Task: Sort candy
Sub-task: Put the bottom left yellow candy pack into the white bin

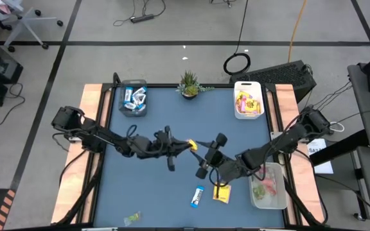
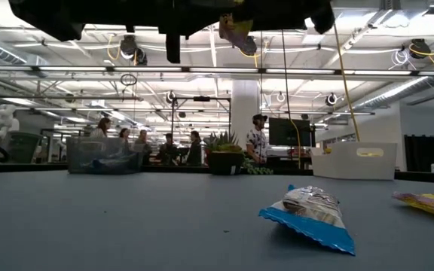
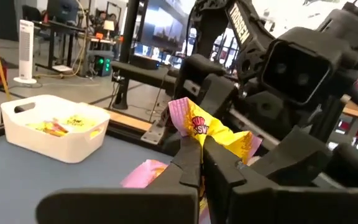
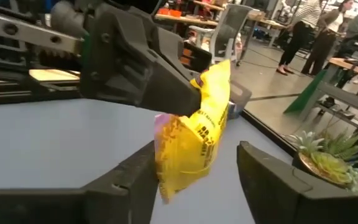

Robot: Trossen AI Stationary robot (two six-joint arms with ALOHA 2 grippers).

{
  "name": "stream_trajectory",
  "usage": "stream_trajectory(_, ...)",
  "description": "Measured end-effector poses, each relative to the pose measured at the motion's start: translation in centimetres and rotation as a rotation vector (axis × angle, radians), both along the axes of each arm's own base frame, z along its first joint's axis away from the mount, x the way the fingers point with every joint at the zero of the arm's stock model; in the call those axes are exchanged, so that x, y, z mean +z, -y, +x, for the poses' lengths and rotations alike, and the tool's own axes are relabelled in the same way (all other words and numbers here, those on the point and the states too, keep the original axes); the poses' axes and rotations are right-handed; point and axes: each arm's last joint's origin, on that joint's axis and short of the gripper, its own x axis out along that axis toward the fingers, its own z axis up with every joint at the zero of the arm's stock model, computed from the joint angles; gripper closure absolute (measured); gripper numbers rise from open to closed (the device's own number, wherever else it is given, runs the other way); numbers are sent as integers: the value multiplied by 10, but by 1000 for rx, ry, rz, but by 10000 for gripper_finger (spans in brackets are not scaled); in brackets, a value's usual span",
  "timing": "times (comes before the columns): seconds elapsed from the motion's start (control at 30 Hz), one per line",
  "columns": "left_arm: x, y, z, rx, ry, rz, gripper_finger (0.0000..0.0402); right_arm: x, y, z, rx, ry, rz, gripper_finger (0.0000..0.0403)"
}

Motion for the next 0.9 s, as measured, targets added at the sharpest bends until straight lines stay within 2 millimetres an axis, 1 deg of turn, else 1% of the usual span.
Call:
stream_trajectory(0.07,1,0,0,-4,10,-2,395,1,1,2,2,9,-1,223)
stream_trajectory(0.13,2,0,0,-6,16,-2,394,2,2,2,9,10,-3,250)
stream_trajectory(0.33,2,1,0,-20,11,46,386,2,3,3,24,-11,-32,366)
stream_trajectory(0.4,1,1,0,-33,6,53,372,2,3,3,28,-23,-49,389)
stream_trajectory(0.5,2,1,-1,-50,-15,93,336,2,3,3,32,-32,-57,384)
stream_trajectory(0.63,7,1,-5,-55,-46,147,275,7,4,-2,36,-38,-62,386)
stream_trajectory(0.77,13,-1,-12,-51,-114,208,217,18,9,-12,26,-62,-68,398)
stream_trajectory(0.83,12,-3,-15,-21,-174,247,198,24,14,-20,20,-81,-65,398)
stream_trajectory(0.9,7,-5,-16,11,-242,284,186,30,21,-28,4,-99,-50,397)
